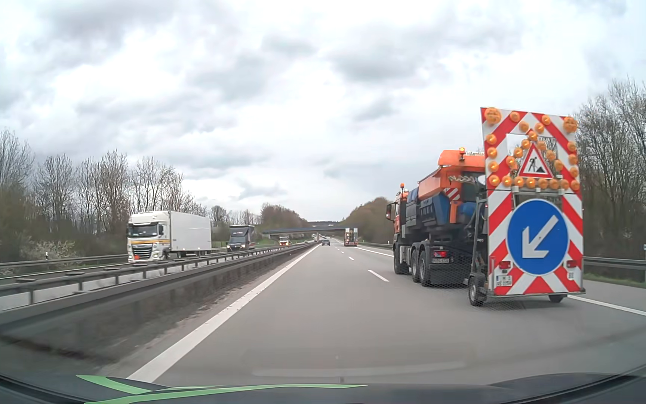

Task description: Follow the waypoints while adhering to traffic rules and regulations

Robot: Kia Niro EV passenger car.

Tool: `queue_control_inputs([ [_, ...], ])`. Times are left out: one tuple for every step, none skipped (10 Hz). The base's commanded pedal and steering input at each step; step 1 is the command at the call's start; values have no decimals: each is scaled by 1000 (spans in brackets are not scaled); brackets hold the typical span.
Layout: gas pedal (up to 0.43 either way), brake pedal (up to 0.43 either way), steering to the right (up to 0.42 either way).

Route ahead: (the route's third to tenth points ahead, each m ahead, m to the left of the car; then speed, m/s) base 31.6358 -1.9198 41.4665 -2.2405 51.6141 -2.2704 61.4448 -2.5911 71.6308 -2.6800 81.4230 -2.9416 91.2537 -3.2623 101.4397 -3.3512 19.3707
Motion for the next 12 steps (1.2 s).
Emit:
queue_control_inputs([
  [138,0,0],
  [138,0,0],
  [138,0,0],
  [138,0,0],
  [138,0,0],
  [138,0,0],
  [138,0,0],
  [138,0,0],
  [138,0,0],
  [138,0,0],
  [138,0,0],
  [138,0,0],
])
